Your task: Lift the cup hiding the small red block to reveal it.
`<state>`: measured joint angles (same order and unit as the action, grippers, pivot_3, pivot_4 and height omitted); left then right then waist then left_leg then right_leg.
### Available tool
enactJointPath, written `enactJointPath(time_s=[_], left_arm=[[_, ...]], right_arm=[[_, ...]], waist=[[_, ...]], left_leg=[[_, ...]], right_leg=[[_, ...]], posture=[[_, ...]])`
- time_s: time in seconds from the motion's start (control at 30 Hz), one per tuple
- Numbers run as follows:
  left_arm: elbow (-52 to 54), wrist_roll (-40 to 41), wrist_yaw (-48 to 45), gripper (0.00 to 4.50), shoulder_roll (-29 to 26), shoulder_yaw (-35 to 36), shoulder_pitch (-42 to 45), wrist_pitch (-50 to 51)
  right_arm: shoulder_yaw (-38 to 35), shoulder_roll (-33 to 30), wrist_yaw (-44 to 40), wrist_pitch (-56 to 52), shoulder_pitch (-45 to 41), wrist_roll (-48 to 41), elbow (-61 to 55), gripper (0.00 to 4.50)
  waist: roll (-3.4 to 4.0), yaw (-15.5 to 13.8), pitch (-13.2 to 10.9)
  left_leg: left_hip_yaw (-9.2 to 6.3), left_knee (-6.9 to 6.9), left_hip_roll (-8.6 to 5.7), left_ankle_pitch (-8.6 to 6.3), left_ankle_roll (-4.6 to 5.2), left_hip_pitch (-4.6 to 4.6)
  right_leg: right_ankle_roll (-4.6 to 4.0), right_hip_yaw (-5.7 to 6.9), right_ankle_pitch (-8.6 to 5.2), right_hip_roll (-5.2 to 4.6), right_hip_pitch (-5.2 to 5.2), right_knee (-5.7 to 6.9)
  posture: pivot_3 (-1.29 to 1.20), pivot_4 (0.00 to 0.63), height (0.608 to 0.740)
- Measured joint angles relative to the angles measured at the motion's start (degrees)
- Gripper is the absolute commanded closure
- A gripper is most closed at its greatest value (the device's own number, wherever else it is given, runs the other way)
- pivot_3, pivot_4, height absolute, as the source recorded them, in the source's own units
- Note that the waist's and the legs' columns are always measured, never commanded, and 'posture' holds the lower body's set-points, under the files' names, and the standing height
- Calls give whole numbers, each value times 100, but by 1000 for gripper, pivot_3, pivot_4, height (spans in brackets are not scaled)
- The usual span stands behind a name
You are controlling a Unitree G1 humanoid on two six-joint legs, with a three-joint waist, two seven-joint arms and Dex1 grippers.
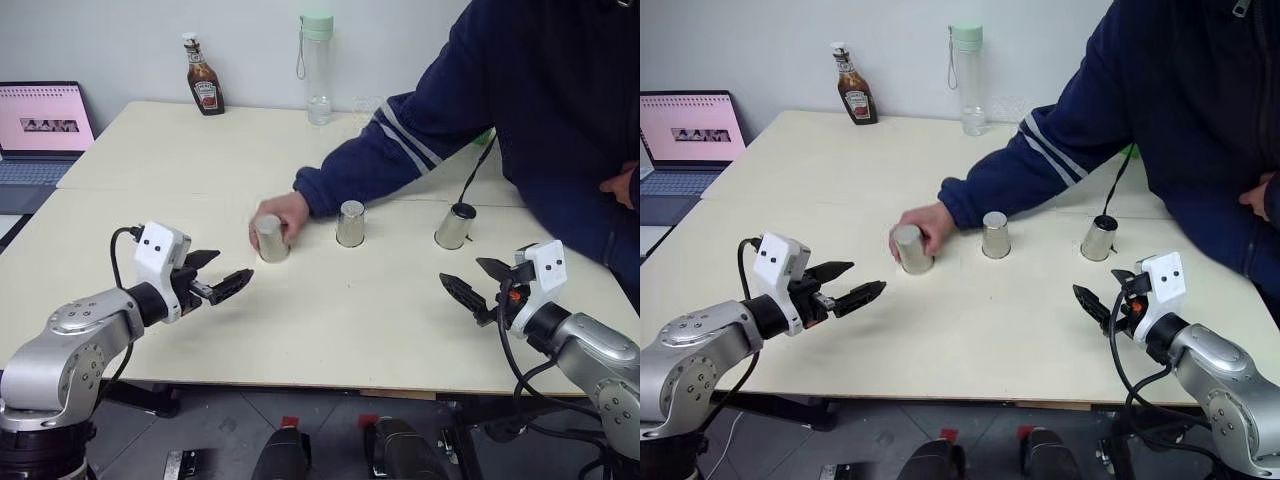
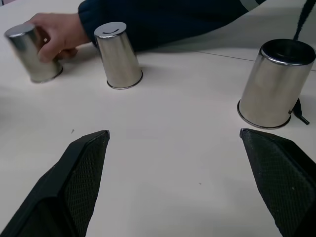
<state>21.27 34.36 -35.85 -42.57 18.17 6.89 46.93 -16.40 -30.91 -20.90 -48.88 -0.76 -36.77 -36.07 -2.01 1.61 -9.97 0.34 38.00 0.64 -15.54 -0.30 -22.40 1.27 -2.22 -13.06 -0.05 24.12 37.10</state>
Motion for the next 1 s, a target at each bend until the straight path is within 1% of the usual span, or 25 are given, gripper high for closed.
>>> enactJointPath(time_s=[1.0], left_arm=[[-137,-57,10,39,-1,-46,97,-77]], right_arm=[[27,0,105,-1,-104,-38,5,0]], waist=[[0,0,0]], left_leg=[[1,1,0,0,0,1]], right_leg=[[1,-1,1,0,0,2]], posture=[[0,150,740]])
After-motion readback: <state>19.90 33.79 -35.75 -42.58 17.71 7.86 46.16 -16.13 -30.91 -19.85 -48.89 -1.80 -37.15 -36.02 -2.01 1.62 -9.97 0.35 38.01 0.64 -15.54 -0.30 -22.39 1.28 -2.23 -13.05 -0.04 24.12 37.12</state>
